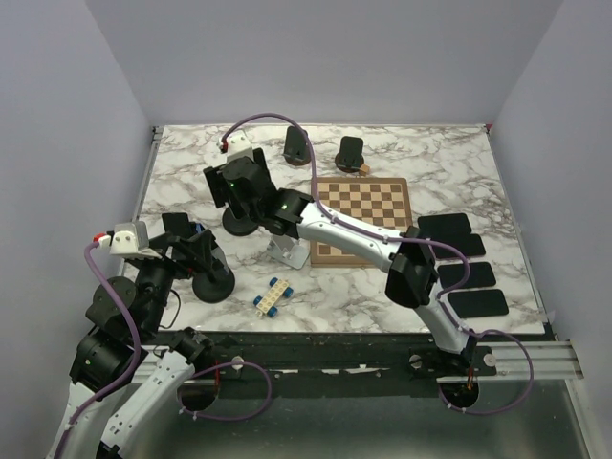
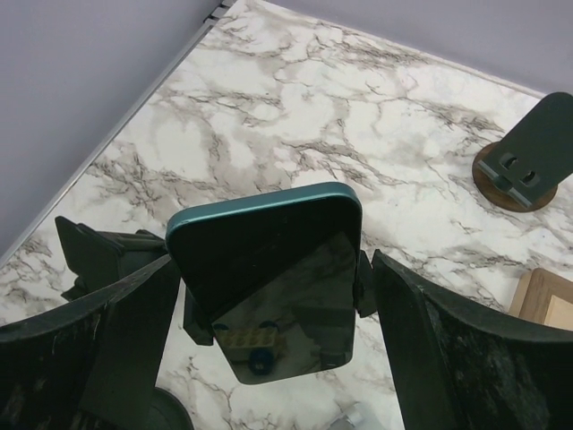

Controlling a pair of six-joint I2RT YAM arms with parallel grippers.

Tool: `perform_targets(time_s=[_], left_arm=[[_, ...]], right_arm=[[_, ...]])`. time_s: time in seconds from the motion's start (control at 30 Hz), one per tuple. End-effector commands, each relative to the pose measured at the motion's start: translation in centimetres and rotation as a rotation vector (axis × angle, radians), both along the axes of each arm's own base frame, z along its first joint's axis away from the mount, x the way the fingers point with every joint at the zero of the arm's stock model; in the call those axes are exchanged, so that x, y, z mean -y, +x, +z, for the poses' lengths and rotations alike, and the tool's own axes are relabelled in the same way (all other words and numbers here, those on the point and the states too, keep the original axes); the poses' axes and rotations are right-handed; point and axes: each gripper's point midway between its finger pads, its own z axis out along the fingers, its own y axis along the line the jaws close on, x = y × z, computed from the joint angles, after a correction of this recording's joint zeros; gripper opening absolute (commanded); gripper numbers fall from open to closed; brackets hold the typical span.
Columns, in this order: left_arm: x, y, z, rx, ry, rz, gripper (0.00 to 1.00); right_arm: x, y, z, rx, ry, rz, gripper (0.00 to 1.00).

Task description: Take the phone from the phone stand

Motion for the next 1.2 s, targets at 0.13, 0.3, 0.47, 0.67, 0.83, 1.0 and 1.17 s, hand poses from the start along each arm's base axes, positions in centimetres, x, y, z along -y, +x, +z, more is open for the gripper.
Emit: perform_targets(time_s=[0.13,0.3,0.47,0.67,0.83,1.0,1.17], left_arm=[[0.7,0.3,0.3,0.009,0.005,-0.033,0.99],[0.8,0.1,1.0,0.026,-0.004,-0.041,0.99],[0.6,-0.1,1.2,0.035,-0.008,-0.037,0.99],[1.0,0.2,1.0,0.027,-0.006,-0.048,0.99],[1.8,0.5,1.7,0.052,-0.027,-0.075,0.99],[2.8,1.9,2.4,0.056,-0.012,-0.087,0.99],[4.0,3.3,3.6,0.067,-0.019,-0.107,0.99]], right_arm=[[-1.5,0.3,0.1,0.019,0.001,0.060,0.91],[-1.9,0.4,-0.3,0.015,-0.002,0.063,0.91],[-1.9,0.6,-0.6,0.016,-0.015,0.057,0.89],[-1.6,0.7,-1.0,0.018,-0.031,0.047,0.82],[-1.6,0.5,-1.0,0.008,-0.021,0.060,0.37],[-0.7,1.2,0.2,0.019,0.011,0.033,0.05],[1.1,2.7,1.2,-0.034,0.084,0.046,0.01]])
